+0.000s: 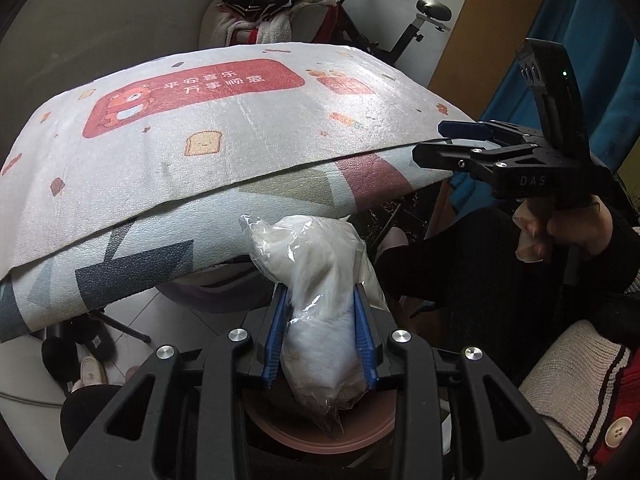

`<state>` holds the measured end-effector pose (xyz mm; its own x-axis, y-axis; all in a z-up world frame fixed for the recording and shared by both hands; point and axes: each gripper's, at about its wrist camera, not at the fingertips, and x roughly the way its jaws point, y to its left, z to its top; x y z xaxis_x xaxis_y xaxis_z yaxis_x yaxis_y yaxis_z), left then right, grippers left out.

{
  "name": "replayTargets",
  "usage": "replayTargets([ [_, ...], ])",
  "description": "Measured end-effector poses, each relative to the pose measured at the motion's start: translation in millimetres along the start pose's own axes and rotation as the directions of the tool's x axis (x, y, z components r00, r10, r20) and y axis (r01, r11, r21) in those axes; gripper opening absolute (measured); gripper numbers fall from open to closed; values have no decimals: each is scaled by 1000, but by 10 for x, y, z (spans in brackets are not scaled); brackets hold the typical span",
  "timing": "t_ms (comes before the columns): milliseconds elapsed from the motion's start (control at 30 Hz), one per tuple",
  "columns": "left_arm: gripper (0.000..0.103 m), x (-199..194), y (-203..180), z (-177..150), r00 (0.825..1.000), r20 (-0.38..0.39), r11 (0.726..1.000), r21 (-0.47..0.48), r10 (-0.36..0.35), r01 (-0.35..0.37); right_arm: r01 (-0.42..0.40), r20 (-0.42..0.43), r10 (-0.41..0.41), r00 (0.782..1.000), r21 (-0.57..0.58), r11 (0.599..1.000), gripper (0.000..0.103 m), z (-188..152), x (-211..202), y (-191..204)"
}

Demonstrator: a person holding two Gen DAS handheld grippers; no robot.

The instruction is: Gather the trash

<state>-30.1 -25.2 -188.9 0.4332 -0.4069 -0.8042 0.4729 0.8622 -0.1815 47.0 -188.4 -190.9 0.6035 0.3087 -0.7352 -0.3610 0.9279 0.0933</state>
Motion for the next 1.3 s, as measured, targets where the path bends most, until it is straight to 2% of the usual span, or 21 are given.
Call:
replayTargets([
  [67, 39, 11, -14, 12, 1000, 3, 1000, 11, -2, 1, 8, 3, -8, 1000, 1, 1000, 96, 8, -24, -3],
  [100, 50, 0, -12, 25, 1000, 10, 1000, 9, -2, 2, 12, 5, -12, 1000, 3, 1000, 96, 19, -35, -4],
  [133, 66, -29, -14, 47, 1000, 24, 1000, 4, 3, -3, 15, 7, -15, 1000, 4, 1000, 97, 29, -46, -6],
  [200, 78, -112, 13, 92, 997, 65, 999, -10, 35, -35, 23, 13, -23, 1000, 7, 1000, 97, 57, -76, -8],
  [333, 92, -312, 112, 226, 987, 135, 995, -47, 92, -86, 43, 33, -43, 999, 10, 999, 97, 135, -161, 12],
  [433, 96, -504, 184, 365, 969, 194, 987, -77, 155, -143, 60, 48, -61, 997, 19, 998, 97, 220, -241, 12],
  [600, 97, -849, 247, 604, 924, 296, 970, -106, 242, -220, 74, 90, -78, 993, 41, 996, 97, 382, -425, 6],
  [867, 97, -1305, 204, 941, 860, 400, 948, -124, 317, -292, 85, 164, -91, 982, 48, 995, 97, 662, -761, 29],
  [967, 97, -1422, 191, 1019, 846, 424, 946, -136, 324, -294, 89, 190, -97, 977, 52, 995, 97, 740, -865, 30],
  [1233, 97, -1570, 118, 1114, 824, 461, 944, -138, 329, -300, 104, 225, -113, 968, 50, 993, 97, 854, -1008, 63],
  [1300, 97, -1580, 98, 1122, 815, 462, 936, -148, 350, -319, 106, 231, -115, 966, 49, 993, 97, 864, -1032, 71],
])
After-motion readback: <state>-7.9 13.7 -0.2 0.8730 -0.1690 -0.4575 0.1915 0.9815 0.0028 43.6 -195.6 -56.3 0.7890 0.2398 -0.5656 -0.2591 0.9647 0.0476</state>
